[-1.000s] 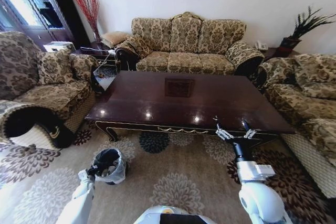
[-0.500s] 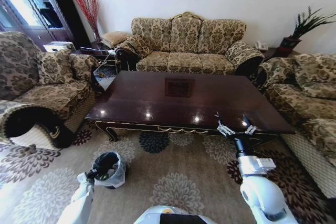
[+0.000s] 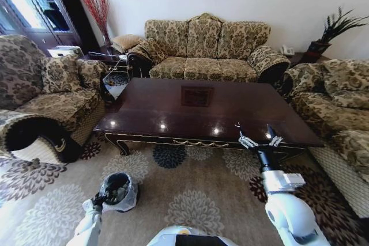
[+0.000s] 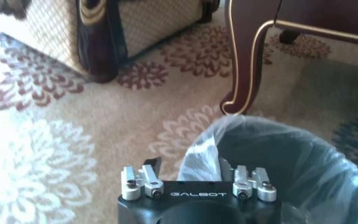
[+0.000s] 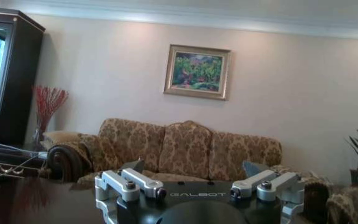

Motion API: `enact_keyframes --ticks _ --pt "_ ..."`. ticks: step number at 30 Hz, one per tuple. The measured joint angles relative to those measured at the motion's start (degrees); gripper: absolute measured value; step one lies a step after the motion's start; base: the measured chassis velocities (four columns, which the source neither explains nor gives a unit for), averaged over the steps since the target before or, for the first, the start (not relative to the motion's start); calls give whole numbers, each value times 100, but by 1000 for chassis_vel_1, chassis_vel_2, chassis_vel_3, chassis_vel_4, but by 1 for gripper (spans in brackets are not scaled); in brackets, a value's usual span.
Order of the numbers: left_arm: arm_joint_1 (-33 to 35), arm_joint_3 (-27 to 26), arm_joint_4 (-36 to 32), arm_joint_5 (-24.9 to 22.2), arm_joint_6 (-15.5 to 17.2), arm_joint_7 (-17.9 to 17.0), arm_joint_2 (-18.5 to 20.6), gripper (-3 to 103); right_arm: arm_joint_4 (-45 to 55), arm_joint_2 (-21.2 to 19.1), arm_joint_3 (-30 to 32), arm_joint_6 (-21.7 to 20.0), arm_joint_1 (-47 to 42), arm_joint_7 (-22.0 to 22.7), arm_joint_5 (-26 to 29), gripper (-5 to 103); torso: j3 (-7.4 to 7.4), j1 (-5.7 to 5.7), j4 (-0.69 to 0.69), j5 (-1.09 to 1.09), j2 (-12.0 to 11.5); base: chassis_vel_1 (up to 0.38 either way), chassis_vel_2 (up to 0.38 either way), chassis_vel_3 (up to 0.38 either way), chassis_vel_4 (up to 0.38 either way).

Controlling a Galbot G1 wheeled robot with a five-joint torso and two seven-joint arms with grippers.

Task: Move to the front of the table and place the trash on the table into the trash bin.

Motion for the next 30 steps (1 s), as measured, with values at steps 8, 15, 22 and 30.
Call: enact_keyframes --ticks 8,15,22,30 --pt "234 -213 -424 213 -159 196 -53 96 3 -164 101 -56 -37 20 193 100 1 0 1 -1 0 0 0 0 0" --pt "416 -350 -1166 -46 -285 105 -116 100 -30 -274 101 -102 -40 27 252 100 1 0 0 0 0 0 0 0 0" --pt "795 -1009 -3073 -180 579 -158 -91 100 154 -377 188 -385 -22 59 445 100 1 1 2 -1 0 0 0 0 0" --pt "1863 -1870 -6778 -528 1817 -500 -222 100 615 -553 845 -1315 -172 67 1136 100 0 1 0 0 0 0 0 0 0"
